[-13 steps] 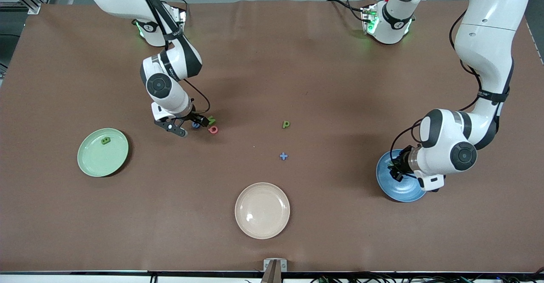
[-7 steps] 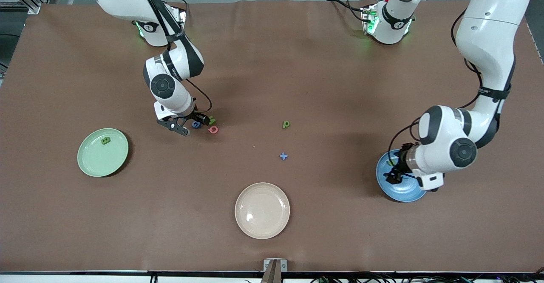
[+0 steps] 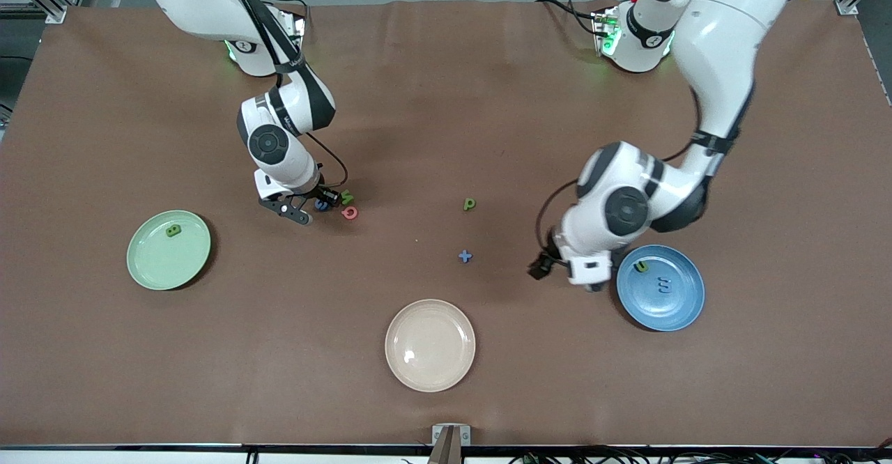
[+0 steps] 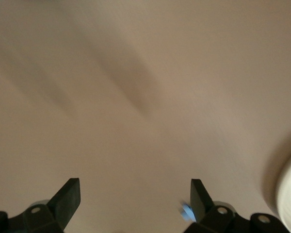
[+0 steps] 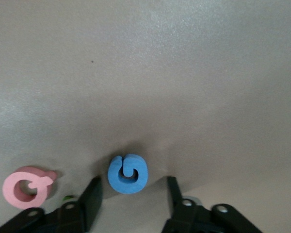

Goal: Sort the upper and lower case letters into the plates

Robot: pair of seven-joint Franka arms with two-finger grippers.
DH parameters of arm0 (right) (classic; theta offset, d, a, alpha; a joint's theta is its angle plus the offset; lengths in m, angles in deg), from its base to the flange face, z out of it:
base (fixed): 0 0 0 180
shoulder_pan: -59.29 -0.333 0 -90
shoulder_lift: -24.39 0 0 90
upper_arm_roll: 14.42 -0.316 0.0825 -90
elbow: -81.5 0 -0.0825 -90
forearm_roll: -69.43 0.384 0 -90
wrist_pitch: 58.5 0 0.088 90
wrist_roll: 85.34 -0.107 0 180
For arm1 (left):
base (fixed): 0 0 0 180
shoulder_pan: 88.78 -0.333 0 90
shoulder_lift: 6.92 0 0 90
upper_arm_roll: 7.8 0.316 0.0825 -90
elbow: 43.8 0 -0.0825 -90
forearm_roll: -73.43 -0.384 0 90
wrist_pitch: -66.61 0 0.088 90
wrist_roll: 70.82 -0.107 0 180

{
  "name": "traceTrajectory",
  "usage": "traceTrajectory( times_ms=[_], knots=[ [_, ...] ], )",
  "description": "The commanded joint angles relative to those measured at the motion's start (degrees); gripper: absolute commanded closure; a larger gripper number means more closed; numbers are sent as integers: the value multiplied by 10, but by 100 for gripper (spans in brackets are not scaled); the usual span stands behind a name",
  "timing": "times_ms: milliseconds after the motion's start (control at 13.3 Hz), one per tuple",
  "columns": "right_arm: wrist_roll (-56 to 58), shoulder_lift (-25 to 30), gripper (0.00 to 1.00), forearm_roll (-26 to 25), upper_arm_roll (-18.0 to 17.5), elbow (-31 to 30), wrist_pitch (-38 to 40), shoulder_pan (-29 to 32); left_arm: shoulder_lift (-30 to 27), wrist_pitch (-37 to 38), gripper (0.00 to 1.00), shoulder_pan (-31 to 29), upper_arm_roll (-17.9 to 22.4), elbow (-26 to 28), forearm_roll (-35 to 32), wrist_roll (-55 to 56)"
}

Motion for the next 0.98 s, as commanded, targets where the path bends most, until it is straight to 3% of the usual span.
traceTrajectory(
  times_ms=[0, 75, 301, 603, 904],
  knots=[
    [-5, 3, 53, 1, 4, -6, -6, -2, 76, 5, 0, 52, 24, -105, -7, 70],
    [-5, 4, 63, 1, 4, -6, -11, -3, 96, 5, 0, 77, 38, -133, -5, 105],
    [-4, 4, 76, 1, 5, -4, -19, -2, 143, 1, 0, 138, 75, -195, -2, 182],
    [-2, 14, 77, 1, 6, -1, -9, -5, 180, -33, 1, 160, 75, -212, -2, 239],
    [52, 60, 78, 1, 9, 0, 53, 22, 190, -28, 16, 173, 76, -208, -2, 259]
  ],
)
